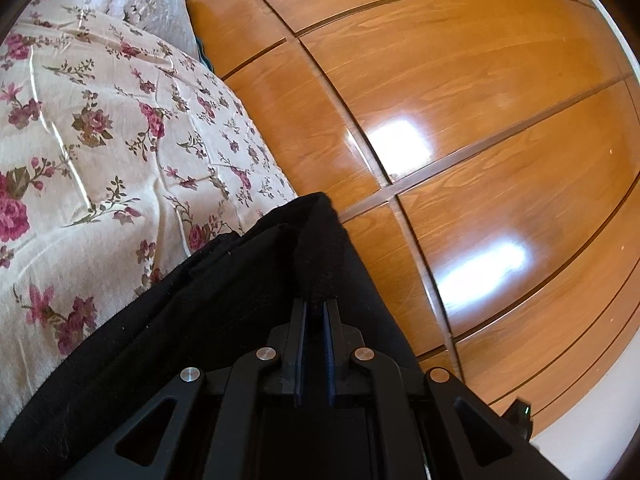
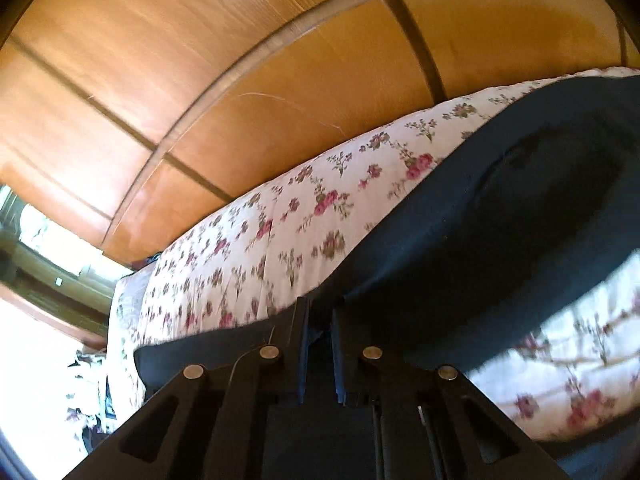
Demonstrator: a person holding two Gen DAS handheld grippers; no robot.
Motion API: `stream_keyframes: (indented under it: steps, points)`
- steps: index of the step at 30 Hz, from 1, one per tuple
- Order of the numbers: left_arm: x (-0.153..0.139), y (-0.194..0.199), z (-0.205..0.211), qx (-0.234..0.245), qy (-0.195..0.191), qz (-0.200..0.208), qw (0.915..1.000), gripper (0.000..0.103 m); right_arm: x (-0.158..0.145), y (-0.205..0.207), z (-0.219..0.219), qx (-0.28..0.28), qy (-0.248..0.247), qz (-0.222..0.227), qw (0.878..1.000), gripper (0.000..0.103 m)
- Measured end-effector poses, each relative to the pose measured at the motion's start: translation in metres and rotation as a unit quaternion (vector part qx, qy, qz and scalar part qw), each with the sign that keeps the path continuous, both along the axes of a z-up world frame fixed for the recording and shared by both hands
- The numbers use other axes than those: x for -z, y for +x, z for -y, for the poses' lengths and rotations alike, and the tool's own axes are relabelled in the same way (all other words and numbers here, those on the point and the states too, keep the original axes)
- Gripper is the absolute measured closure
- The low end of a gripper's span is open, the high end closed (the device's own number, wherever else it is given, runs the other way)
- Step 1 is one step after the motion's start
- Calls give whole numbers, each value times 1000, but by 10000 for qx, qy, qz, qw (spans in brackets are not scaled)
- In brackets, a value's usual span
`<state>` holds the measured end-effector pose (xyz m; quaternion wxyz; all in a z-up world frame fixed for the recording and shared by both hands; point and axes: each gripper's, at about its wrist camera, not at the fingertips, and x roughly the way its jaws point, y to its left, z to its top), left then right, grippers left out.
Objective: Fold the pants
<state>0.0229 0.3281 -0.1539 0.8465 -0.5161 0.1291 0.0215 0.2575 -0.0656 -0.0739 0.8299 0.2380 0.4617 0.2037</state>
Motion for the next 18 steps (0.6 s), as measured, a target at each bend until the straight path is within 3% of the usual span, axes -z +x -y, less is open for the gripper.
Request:
stream_keyframes:
  steps: [6, 7, 13, 18]
  points:
    - [-10, -8, -2, 334, -358, 119, 9987, 95, 19, -29, 13, 113, 318, 12, 9994, 94]
    - [-15, -14, 0, 369, -333, 210, 9985, 95, 20, -31, 15, 117, 323, 9, 9994, 101]
    - [-41, -38, 21, 688, 14, 377, 9969, 95, 20, -42, 11, 25, 190, 229, 9996, 101]
    - [-28, -46, 28, 638, -6, 83, 9979, 95, 15, -35, 4, -176, 343, 146, 9991, 100]
